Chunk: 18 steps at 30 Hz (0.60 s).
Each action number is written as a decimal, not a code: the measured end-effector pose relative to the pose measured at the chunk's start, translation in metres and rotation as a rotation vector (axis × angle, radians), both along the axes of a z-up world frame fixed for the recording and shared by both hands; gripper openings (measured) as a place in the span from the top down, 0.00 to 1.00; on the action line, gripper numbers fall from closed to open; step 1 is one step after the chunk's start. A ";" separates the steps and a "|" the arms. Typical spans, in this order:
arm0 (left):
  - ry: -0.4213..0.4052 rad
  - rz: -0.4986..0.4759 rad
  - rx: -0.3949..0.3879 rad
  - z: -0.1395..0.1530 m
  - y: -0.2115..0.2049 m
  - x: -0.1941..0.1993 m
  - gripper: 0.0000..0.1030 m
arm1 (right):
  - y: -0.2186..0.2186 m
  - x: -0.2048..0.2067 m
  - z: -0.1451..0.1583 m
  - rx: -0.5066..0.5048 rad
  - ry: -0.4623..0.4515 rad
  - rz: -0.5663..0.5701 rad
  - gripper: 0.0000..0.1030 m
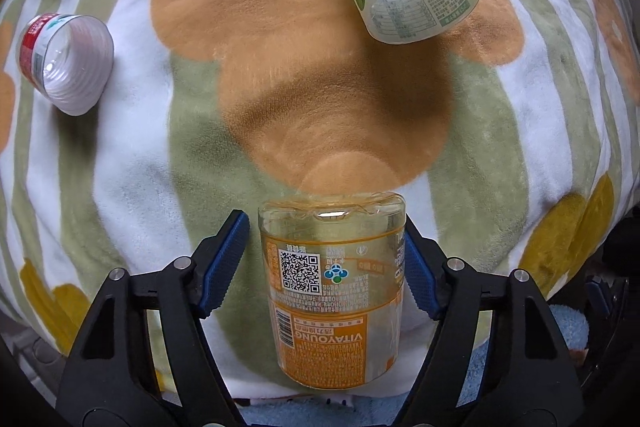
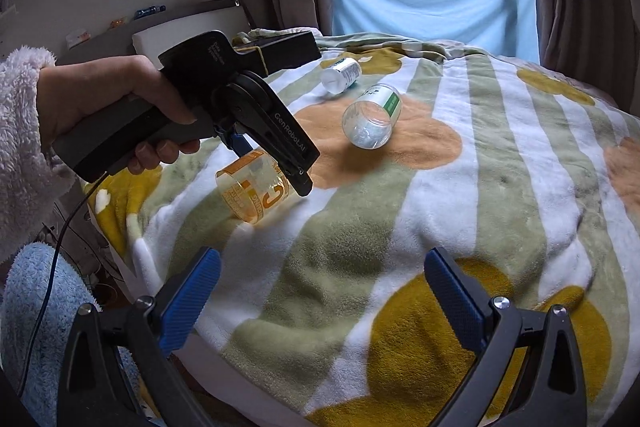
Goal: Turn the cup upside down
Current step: 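Close the left tool around the orange-labelled bottle while the right tool releases it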
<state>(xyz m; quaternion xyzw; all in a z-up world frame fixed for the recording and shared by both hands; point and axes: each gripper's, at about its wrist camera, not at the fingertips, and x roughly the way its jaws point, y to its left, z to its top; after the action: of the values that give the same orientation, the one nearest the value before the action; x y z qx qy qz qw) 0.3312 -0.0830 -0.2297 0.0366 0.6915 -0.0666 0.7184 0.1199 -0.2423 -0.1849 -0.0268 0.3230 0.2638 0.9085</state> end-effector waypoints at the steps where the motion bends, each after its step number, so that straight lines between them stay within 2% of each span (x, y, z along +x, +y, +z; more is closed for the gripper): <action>1: 0.002 0.005 -0.006 0.000 0.000 0.000 0.41 | 0.000 0.000 0.000 0.000 0.001 -0.002 0.01; 2: 0.004 0.010 -0.013 -0.001 0.001 0.001 0.44 | -0.001 0.000 0.000 0.002 0.001 -0.004 0.01; 8: -0.008 0.023 -0.025 0.001 0.002 0.002 0.44 | -0.009 0.001 0.001 0.033 0.009 -0.023 0.01; 11: -0.058 0.048 -0.038 0.014 0.008 -0.002 0.44 | -0.011 0.001 0.001 0.038 0.010 -0.033 0.01; 15: -0.214 0.108 -0.116 0.038 0.016 -0.005 0.44 | -0.011 -0.002 0.003 0.030 -0.015 -0.046 0.01; 18: -0.424 0.143 -0.143 0.057 0.022 -0.008 0.44 | -0.009 -0.005 0.004 0.017 -0.034 -0.049 0.01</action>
<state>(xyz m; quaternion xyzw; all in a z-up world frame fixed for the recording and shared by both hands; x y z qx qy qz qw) 0.3229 -0.0611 -0.1727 -0.0503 0.5195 -0.0550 0.8512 0.1153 -0.2510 -0.1806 -0.0156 0.3058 0.2438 0.9202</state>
